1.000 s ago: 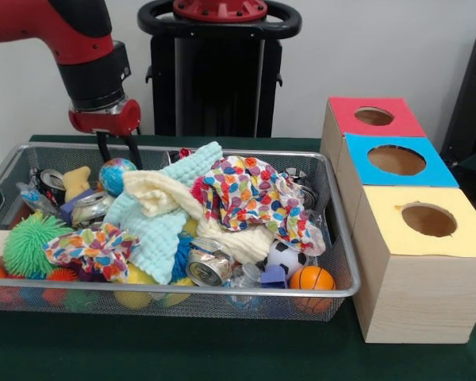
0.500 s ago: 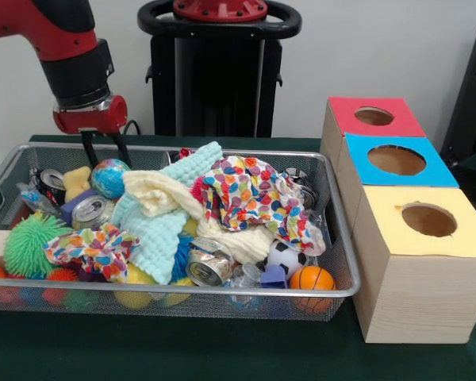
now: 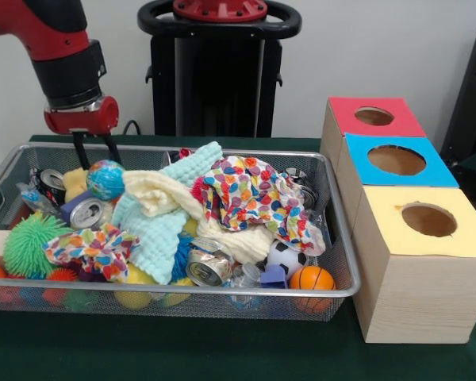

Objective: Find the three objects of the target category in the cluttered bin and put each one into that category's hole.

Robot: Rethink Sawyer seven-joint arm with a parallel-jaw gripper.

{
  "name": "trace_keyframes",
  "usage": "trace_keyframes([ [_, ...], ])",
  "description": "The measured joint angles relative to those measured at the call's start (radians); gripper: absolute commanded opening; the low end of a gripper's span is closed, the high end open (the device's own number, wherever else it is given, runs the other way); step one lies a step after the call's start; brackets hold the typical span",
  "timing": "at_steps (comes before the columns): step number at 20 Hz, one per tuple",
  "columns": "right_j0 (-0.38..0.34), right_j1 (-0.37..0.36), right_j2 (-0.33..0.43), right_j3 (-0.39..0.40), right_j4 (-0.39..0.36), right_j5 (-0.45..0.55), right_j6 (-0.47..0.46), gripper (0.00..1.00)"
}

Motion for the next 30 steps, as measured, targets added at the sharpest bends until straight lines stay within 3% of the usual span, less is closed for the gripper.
trace_keyframes([
  [13, 0.119, 0.113, -0.037, -0.156, -0.046, 0.001, 0.000, 1.00],
  [20, 0.098, 0.182, -0.037, -0.192, -0.062, -0.006, 0.000, 1.00],
  [30, 0.062, 0.182, -0.033, -0.192, -0.062, -0.017, 0.000, 1.00],
])
